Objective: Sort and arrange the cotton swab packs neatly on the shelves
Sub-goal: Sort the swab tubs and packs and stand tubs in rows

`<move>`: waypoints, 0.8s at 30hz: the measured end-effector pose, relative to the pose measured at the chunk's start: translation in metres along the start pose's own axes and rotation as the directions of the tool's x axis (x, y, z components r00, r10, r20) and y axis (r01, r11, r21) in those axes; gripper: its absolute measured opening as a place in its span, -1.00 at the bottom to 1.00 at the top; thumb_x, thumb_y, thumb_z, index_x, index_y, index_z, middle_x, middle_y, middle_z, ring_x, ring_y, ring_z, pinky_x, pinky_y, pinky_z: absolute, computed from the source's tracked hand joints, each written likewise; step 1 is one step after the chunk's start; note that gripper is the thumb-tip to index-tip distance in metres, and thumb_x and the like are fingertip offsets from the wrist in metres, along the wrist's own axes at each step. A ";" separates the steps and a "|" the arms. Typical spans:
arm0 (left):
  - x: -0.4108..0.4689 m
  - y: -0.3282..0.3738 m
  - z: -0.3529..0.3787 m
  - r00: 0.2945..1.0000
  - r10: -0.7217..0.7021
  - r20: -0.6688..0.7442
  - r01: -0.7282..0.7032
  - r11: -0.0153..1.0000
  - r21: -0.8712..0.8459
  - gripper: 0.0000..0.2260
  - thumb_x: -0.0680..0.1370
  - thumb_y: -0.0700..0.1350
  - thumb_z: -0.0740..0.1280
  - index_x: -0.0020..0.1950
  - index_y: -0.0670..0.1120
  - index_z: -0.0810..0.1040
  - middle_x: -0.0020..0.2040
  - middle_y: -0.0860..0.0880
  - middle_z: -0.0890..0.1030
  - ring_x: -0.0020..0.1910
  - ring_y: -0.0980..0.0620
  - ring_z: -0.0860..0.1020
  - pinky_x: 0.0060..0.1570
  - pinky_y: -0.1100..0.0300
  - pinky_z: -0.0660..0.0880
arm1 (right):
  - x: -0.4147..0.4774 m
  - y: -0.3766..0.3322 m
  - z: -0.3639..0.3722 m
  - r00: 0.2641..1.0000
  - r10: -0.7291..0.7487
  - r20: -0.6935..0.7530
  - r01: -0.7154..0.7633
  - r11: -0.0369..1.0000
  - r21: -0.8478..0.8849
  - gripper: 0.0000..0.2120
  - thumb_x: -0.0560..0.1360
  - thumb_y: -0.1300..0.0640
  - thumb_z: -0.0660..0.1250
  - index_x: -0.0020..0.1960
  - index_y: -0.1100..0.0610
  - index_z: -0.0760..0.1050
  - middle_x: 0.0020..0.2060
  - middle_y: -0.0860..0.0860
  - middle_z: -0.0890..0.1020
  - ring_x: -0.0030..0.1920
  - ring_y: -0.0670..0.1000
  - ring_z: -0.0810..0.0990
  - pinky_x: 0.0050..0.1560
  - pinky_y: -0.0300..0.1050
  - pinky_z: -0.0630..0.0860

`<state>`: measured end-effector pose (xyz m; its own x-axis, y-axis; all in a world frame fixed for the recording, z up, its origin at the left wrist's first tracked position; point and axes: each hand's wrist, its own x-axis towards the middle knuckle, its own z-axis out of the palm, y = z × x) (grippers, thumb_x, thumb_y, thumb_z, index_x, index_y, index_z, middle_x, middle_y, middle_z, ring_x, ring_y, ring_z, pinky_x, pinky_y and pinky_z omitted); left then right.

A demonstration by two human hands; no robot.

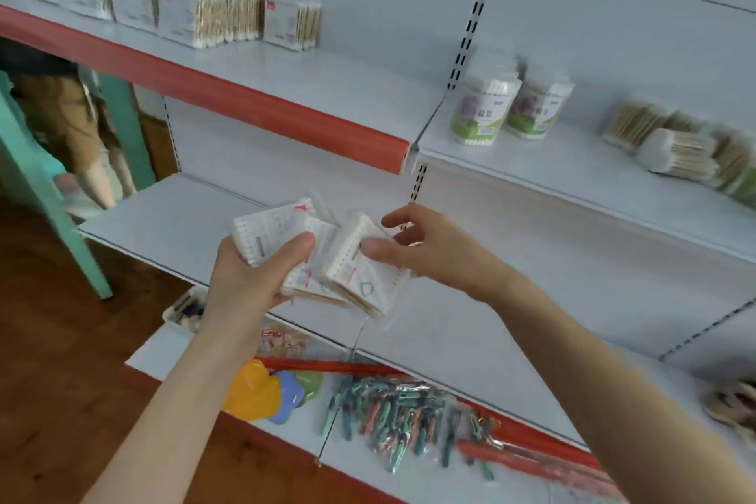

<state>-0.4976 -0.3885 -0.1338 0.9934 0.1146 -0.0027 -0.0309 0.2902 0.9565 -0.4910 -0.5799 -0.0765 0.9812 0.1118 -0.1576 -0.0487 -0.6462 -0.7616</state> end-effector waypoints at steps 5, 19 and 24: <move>0.012 -0.007 -0.003 0.975 -0.070 0.209 0.062 0.997 0.045 -0.75 0.27 -0.06 0.48 -0.10 0.01 0.56 -0.26 0.08 0.66 -0.22 0.09 0.63 -0.16 0.09 0.56 | -0.038 0.008 0.018 0.976 0.201 -0.080 -0.180 0.959 0.217 -0.54 0.39 -0.01 0.43 0.20 0.11 0.39 -0.09 0.14 0.63 -0.14 0.05 0.63 -0.08 -0.09 0.62; -0.048 -0.020 0.019 0.882 -0.199 0.428 0.200 0.979 0.042 -0.90 0.37 -0.09 0.43 -0.18 0.00 0.53 -0.26 0.02 0.59 -0.21 0.05 0.55 -0.20 0.11 0.46 | -0.157 0.027 0.028 0.892 0.298 -0.341 -0.175 0.922 0.346 -0.56 0.36 0.29 0.46 0.18 0.09 0.43 -0.31 -0.03 0.52 -0.36 -0.20 0.51 -0.25 -0.41 0.47; -0.065 -0.010 0.013 0.877 -0.168 0.450 0.168 0.985 0.039 -0.83 0.28 -0.02 0.45 -0.20 0.00 0.53 -0.23 -0.04 0.59 -0.15 -0.09 0.53 -0.12 0.00 0.47 | -0.179 0.031 0.038 0.883 0.284 -0.373 -0.106 0.897 0.430 -0.57 0.36 0.32 0.44 0.16 0.07 0.43 -0.10 0.08 0.62 -0.08 -0.01 0.62 0.02 -0.21 0.58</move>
<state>-0.5608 -0.4109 -0.1396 0.9263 -0.3756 -0.0313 0.1411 0.2685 0.9529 -0.6755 -0.5909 -0.0961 0.9227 -0.3662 -0.1205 -0.2283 -0.2671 -0.9362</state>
